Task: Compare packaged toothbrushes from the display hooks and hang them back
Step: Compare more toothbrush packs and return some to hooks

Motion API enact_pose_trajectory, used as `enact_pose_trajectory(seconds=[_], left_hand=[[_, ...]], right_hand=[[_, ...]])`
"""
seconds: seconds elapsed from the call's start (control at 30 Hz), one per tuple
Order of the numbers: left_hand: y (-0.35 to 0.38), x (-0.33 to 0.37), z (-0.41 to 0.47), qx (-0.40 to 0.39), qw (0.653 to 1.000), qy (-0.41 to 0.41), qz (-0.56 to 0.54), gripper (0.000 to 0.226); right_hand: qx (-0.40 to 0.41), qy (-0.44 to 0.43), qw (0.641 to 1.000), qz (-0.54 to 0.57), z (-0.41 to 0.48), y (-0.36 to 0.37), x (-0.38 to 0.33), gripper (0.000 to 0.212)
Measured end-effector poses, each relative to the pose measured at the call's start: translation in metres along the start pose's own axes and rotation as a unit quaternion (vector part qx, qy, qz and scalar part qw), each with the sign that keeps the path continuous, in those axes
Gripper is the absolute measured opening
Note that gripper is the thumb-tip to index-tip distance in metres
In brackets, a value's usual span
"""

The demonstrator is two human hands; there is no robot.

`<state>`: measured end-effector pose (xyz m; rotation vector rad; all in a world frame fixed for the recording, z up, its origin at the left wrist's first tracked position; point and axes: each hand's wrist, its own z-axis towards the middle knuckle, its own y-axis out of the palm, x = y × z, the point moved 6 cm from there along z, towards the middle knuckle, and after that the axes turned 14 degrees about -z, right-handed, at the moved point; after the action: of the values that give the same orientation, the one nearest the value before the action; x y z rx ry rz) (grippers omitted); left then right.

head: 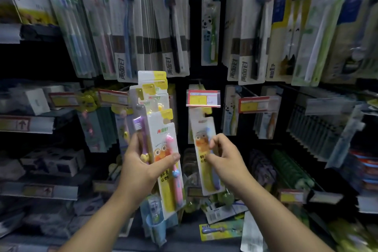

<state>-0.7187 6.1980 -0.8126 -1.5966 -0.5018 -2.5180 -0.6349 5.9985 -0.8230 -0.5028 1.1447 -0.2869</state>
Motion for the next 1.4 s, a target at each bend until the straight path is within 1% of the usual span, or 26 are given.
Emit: enact_pose_trajectory(seconds=[0.07,0.13,0.2,0.33,0.37,0.43,0.5,0.6,0.67,0.77,0.87,0.93,0.97,1.0,1.07,1.1,1.13,1.17,1.23,1.27,1.3,1.33,1.4], left_hand=[[-0.001,-0.009,-0.003,-0.013,0.999,-0.003,0.029,0.065],[0.0,-0.02,-0.007,-0.033,0.998,-0.014,0.058,0.062],[0.001,-0.035,-0.009,-0.057,0.995,-0.036,0.079,0.063],[0.0,-0.056,-0.006,-0.106,0.982,-0.068,0.14,0.052],[0.0,-0.058,-0.005,-0.12,0.977,-0.068,0.16,0.055],[-0.002,-0.062,0.0,-0.131,0.972,-0.073,0.18,0.064],[-0.004,-0.065,0.003,-0.131,0.974,-0.083,0.163,0.062],[-0.006,-0.072,0.007,-0.14,0.974,-0.113,0.139,0.062],[-0.008,-0.077,0.009,-0.157,0.968,-0.15,0.129,0.07],[-0.013,-0.087,0.008,-0.178,0.956,-0.202,0.119,0.082],[-0.019,-0.092,0.007,-0.164,0.955,-0.228,0.093,0.084],[-0.025,-0.096,0.007,-0.142,0.959,-0.234,0.07,0.087],[-0.028,-0.098,0.008,-0.124,0.962,-0.237,0.051,0.089],[-0.032,-0.1,0.009,-0.103,0.964,-0.242,0.031,0.09],[-0.038,-0.103,0.01,-0.063,0.967,-0.246,0.003,0.09],[-0.041,-0.103,0.011,-0.045,0.968,-0.246,-0.008,0.09],[-0.043,-0.105,0.012,-0.028,0.969,-0.247,-0.02,0.088],[-0.045,-0.106,0.013,-0.014,0.969,-0.246,-0.032,0.087],[-0.045,-0.106,0.014,0.011,0.968,-0.244,-0.058,0.084],[-0.046,-0.105,0.015,0.023,0.968,-0.238,-0.072,0.082],[-0.046,-0.104,0.016,0.034,0.969,-0.231,-0.086,0.08],[-0.046,-0.103,0.017,0.042,0.969,-0.225,-0.096,0.078],[-0.045,-0.102,0.018,0.046,0.968,-0.221,-0.112,0.072]], right_hand=[[0.028,0.013,0.999,0.026,0.007,-0.005,0.008,0.027],[0.041,0.01,0.999,0.028,0.013,-0.006,0.013,0.024],[0.034,0.016,0.999,0.022,0.02,0.0,0.019,0.022],[-0.006,0.018,0.999,-0.039,0.05,0.024,0.025,0.018],[-0.013,0.017,0.999,-0.045,0.059,0.029,0.025,0.018],[-0.001,0.015,0.999,-0.039,0.077,0.032,0.024,0.017],[0.025,0.017,0.999,-0.021,0.092,0.031,0.022,0.019],[0.082,0.033,0.996,-0.018,0.112,0.026,0.025,0.037],[0.107,0.065,0.992,0.004,0.122,0.026,0.031,0.035],[0.129,0.078,0.988,0.027,0.128,0.029,0.037,0.03],[0.146,0.08,0.985,0.041,0.125,0.033,0.041,0.026],[0.143,0.088,0.986,0.023,0.125,0.034,0.044,0.018],[0.131,0.102,0.986,0.016,0.124,0.034,0.045,0.012],[0.115,0.12,0.986,0.007,0.123,0.035,0.048,0.012],[0.097,0.146,0.984,-0.025,0.11,0.036,0.051,0.022],[0.093,0.148,0.984,-0.022,0.1,0.037,0.049,0.022],[0.084,0.146,0.986,0.003,0.091,0.041,0.048,0.02],[0.058,0.147,0.986,0.052,0.08,0.047,0.044,0.015],[-0.051,0.155,0.974,0.155,0.061,0.07,0.031,0.011],[-0.112,0.151,0.968,0.169,0.054,0.081,0.023,0.015],[-0.165,0.141,0.964,0.157,0.046,0.089,0.016,0.019],[-0.2,0.128,0.962,0.138,0.04,0.096,0.012,0.02],[-0.229,0.104,0.959,0.129,0.03,0.103,0.008,0.02]])
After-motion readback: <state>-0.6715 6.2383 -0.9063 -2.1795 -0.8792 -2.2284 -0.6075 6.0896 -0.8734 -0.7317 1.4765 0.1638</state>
